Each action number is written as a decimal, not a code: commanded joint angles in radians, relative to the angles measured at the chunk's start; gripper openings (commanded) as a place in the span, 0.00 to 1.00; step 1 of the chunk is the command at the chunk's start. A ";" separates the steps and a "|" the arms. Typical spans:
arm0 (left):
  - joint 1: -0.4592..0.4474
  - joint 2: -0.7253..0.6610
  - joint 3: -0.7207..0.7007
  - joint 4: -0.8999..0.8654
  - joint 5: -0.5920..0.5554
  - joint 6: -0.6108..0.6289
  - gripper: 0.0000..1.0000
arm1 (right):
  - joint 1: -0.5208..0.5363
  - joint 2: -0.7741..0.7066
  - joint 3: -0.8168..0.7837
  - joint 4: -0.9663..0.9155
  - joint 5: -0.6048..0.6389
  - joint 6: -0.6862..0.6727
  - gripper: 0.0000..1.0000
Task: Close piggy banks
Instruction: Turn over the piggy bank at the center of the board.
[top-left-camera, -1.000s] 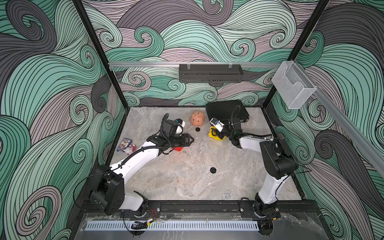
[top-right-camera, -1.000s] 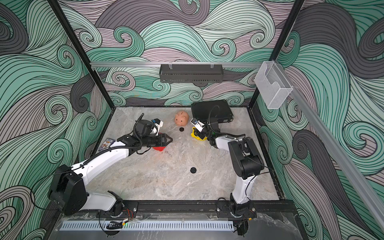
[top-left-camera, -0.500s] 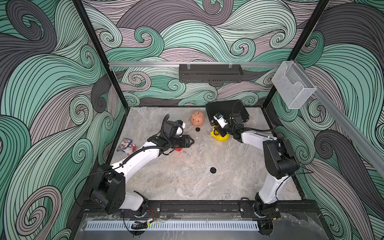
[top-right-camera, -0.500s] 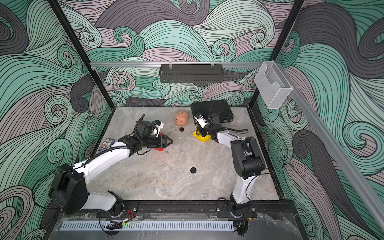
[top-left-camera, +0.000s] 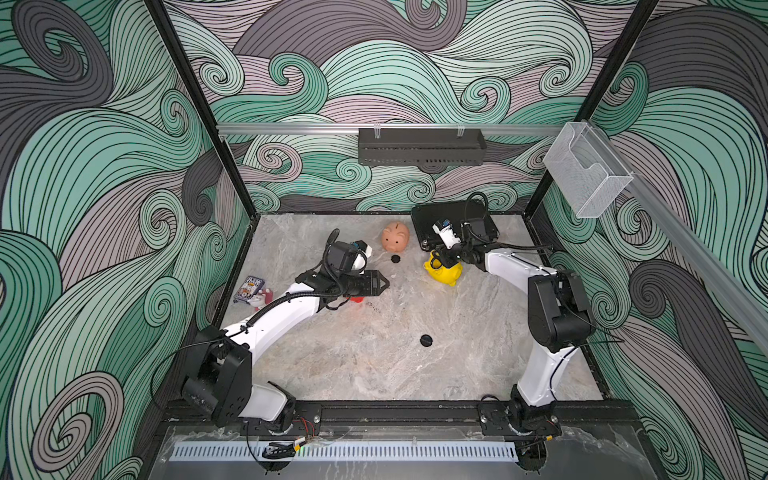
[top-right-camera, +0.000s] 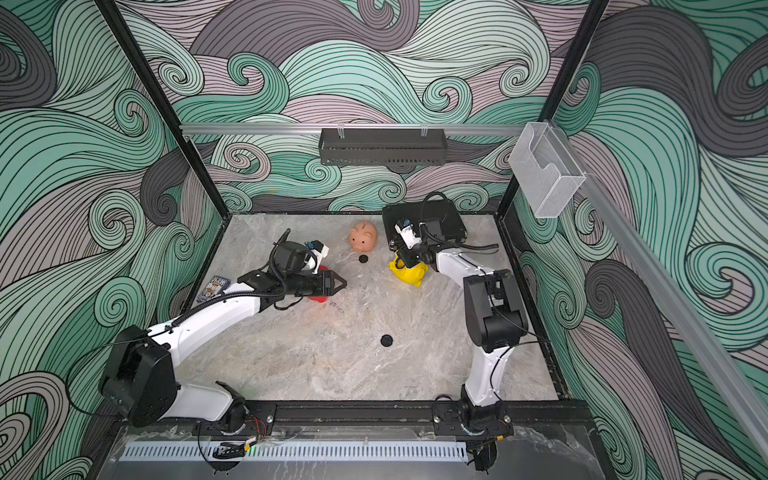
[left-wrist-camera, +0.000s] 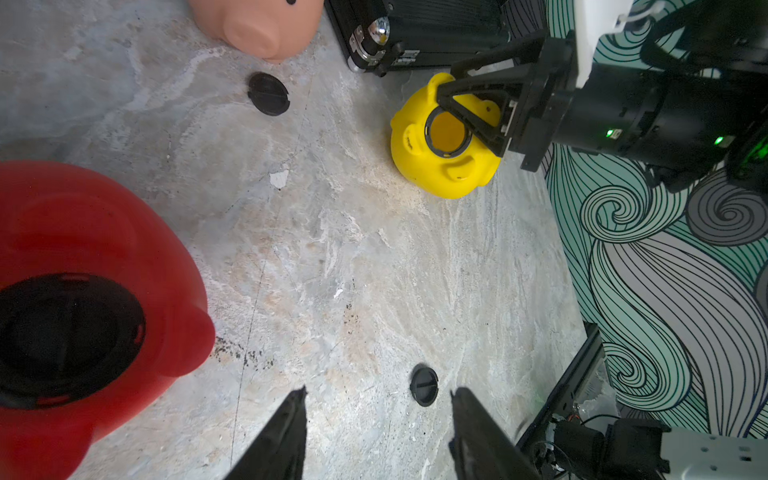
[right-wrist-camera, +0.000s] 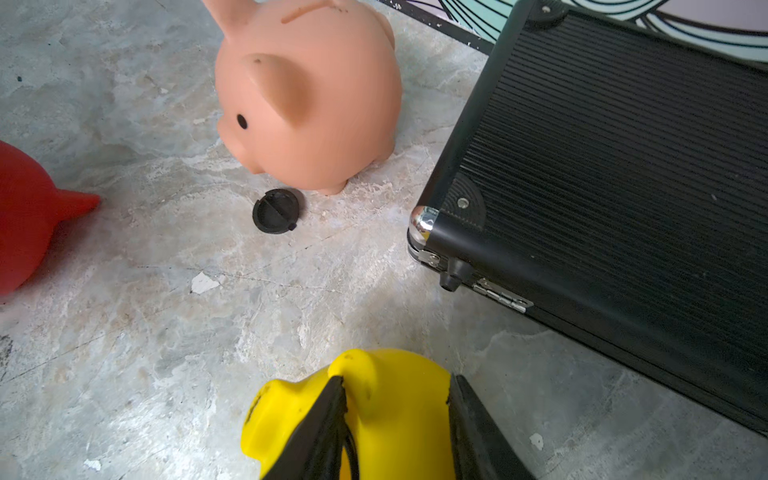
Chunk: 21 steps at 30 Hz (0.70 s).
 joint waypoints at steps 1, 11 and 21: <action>0.011 0.027 0.029 -0.006 0.016 0.014 0.56 | -0.009 0.027 0.014 -0.122 0.019 0.046 0.42; 0.010 0.025 0.036 -0.005 0.033 0.010 0.56 | -0.020 0.057 0.092 -0.271 0.011 0.140 0.44; 0.009 0.004 0.033 -0.008 0.035 0.009 0.56 | -0.020 0.052 0.065 -0.243 -0.019 0.296 0.43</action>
